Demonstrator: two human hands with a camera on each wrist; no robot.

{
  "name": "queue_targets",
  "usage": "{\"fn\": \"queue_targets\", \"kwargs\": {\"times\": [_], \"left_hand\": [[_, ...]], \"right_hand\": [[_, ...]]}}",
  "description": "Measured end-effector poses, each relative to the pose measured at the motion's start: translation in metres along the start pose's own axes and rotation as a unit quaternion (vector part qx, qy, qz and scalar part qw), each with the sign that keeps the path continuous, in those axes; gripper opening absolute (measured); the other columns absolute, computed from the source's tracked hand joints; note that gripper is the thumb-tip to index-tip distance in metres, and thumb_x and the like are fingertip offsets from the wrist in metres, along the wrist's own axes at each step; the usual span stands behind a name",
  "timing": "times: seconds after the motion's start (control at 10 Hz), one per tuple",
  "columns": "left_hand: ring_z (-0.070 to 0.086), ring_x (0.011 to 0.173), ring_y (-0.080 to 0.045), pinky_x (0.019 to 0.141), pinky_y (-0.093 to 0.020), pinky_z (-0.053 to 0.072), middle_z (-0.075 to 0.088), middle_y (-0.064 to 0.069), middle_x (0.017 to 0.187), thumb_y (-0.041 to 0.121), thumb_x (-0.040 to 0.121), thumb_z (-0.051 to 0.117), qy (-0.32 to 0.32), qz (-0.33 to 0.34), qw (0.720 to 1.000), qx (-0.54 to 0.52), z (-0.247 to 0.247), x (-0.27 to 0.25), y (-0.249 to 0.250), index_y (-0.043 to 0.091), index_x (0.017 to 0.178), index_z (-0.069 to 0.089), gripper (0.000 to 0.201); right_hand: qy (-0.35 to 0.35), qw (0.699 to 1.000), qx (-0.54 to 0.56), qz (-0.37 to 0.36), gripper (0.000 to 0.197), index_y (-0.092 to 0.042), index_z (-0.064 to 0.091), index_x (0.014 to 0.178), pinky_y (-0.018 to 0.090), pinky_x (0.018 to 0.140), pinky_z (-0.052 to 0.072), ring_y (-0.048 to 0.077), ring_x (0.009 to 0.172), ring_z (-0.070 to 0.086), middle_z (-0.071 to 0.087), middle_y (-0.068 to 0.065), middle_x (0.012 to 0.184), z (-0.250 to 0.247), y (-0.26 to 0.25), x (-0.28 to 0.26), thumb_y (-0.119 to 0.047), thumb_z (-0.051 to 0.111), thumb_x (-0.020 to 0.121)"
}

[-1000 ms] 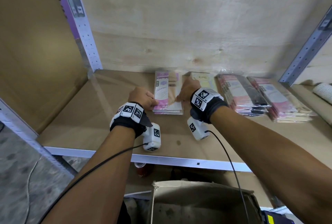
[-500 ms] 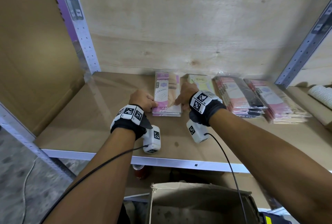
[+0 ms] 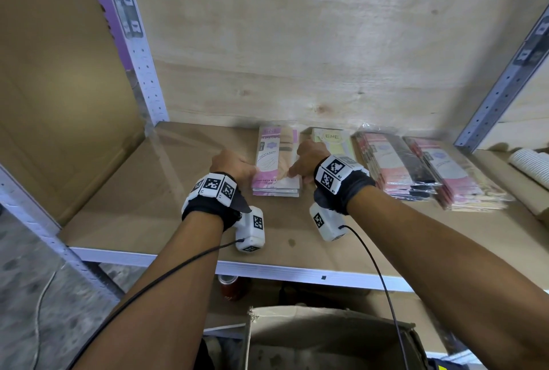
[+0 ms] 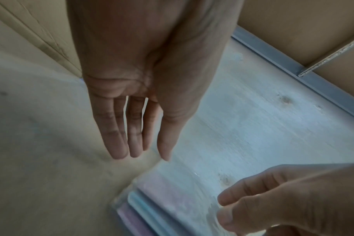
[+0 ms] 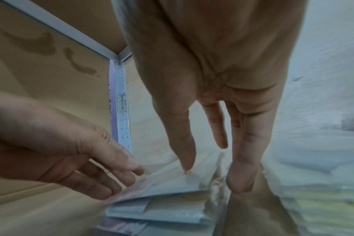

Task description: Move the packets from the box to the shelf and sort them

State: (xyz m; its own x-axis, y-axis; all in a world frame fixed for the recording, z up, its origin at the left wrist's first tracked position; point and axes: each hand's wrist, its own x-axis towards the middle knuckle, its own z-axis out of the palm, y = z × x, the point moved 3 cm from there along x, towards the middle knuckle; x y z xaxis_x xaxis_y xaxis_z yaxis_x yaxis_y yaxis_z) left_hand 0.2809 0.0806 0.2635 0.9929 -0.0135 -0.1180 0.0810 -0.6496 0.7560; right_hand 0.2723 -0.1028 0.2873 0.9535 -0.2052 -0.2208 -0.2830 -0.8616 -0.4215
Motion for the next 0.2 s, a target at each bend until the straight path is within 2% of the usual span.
{"fn": "queue_targets", "kwargs": {"times": [0.1, 0.2], "left_hand": [[0.063, 0.086, -0.028, 0.089, -0.031, 0.055, 0.067, -0.003, 0.092, 0.03, 0.086, 0.073, 0.057, 0.021, 0.998, 0.018, -0.016, -0.005, 0.007, 0.024, 0.089, 0.072, 0.007], [0.066, 0.102, -0.029, 0.092, -0.032, 0.052, 0.074, -0.005, 0.107, 0.034, 0.086, 0.072, 0.112, 0.025, 0.993, -0.007, -0.028, -0.009, 0.013, 0.017, 0.095, 0.074, 0.019]], "right_hand": [[0.058, 0.996, -0.031, -0.062, 0.052, -0.002, 0.059, 0.126, 0.03, 0.077, 0.045, 0.028, 0.112, 0.059, 0.058, 0.012, 0.129, -0.007, -0.003, -0.005, -0.028, 0.075, 0.084], [0.1, 0.986, 0.035, -0.129, 0.04, -0.006, 0.063, 0.122, 0.03, 0.084, 0.046, 0.026, 0.112, 0.06, 0.065, 0.011, 0.12, -0.014, -0.003, -0.014, -0.026, 0.069, 0.088]]}}
